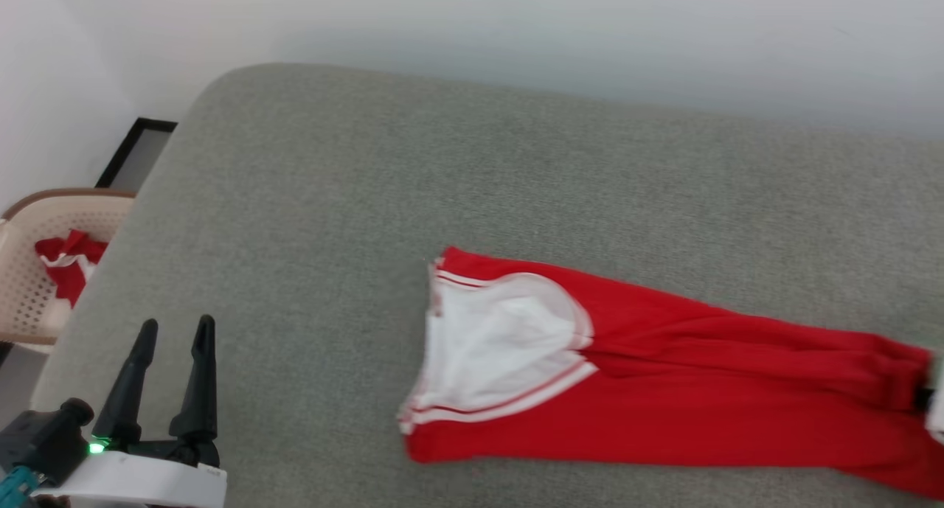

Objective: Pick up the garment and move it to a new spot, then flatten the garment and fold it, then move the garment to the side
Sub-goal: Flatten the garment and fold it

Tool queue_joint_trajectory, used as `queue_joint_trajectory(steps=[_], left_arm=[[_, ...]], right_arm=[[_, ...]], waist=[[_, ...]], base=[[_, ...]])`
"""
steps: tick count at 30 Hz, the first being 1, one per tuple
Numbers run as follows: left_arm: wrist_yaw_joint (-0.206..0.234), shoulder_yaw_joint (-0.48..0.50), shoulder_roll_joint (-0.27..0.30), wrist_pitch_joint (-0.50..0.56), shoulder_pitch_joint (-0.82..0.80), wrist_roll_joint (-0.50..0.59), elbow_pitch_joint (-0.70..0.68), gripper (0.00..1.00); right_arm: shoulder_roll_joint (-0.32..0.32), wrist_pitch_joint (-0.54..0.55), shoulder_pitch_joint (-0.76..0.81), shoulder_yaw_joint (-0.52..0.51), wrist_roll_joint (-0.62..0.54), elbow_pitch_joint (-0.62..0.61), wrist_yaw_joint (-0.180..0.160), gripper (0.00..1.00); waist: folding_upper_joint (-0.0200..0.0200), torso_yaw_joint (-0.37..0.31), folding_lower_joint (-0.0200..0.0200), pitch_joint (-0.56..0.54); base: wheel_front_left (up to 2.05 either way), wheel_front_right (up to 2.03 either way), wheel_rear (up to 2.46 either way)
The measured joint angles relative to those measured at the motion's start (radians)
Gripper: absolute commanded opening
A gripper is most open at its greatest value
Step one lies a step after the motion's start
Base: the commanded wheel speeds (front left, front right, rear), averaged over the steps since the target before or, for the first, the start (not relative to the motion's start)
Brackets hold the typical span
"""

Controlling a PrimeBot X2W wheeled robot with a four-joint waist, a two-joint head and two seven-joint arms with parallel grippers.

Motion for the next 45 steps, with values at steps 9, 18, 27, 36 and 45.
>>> queue_joint_trajectory(steps=[9, 18, 27, 36, 45], left_arm=[[-0.018, 0.009, -0.006, 0.000, -0.001, 0.017, 0.006, 1.00], [-0.023, 0.021, -0.006, 0.000, 0.019, 0.021, 0.018, 1.00], [-0.026, 0.014, -0.011, 0.000, 0.035, 0.021, 0.024, 1.00], [-0.026, -0.024, -0.020, 0.003, 0.003, 0.028, 0.047, 1.00], [-0.027, -0.078, -0.031, 0.003, -0.061, 0.028, 0.086, 1.00]], right_arm=[[-0.088, -0.018, 0.006, -0.100, -0.090, 0.016, -0.001, 0.00], [-0.046, 0.037, 0.017, -0.072, -0.038, -0.110, -0.001, 0.00], [0.079, 0.126, 0.061, 0.025, 0.089, -0.350, -0.001, 0.00], [0.237, 0.100, -0.012, 0.204, 0.098, -0.371, -0.001, 0.00], [0.291, -0.021, -0.094, 0.372, 0.107, -0.220, -0.001, 0.00]], waist=[[0.0000, -0.044, 0.0000, -0.003], [0.0000, -0.092, 0.0000, -0.020], [0.0000, -0.117, 0.0000, -0.057], [0.0000, -0.075, 0.0000, -0.060], [0.0000, 0.009, 0.0000, -0.051]], base=[[0.00, 0.00, 0.00], [0.00, 0.00, 0.00], [0.00, 0.00, 0.00], [0.00, 0.00, 0.00], [0.00, 0.00, 0.00]])
